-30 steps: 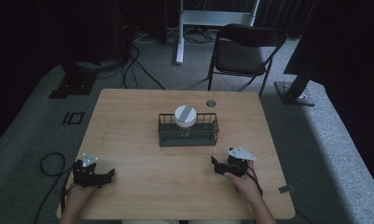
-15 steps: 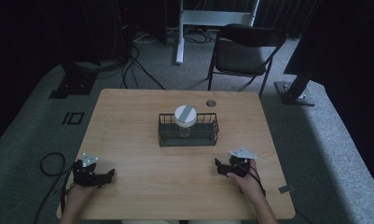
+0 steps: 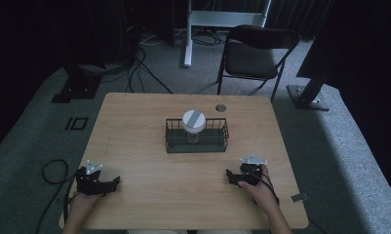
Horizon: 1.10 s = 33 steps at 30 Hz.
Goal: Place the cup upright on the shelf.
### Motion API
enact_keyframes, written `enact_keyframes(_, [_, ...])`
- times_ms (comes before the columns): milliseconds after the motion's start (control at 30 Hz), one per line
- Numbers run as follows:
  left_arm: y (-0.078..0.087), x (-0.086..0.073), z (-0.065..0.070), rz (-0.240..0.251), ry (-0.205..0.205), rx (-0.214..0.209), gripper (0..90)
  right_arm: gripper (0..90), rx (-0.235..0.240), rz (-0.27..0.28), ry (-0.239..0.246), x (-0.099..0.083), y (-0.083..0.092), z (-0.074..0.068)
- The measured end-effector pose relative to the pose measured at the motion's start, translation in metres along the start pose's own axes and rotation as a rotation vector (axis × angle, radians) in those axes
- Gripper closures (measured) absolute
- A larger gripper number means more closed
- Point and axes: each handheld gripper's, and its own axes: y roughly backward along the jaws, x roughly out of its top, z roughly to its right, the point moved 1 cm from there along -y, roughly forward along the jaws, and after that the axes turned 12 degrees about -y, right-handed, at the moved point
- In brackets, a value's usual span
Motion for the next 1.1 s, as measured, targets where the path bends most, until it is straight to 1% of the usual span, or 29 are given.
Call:
enact_keyframes(133, [0.0, 0.0, 0.0, 0.0, 0.0, 0.0, 1.2, 11.1, -0.009, -0.003, 0.006, -0.0002, -0.0001, -0.0001])
enact_keyframes(300, [0.0, 0.0, 0.0001, 0.0, 0.0, -0.001, 1.2, 11.1, -0.013, -0.001, 0.001, -0.0001, -0.0004, 0.0])
enact_keyframes(1100, [0.0, 0.0, 0.0, 0.0, -0.001, -0.001, 1.2, 11.0, -0.013, -0.002, 0.0, -0.0001, -0.0004, 0.0])
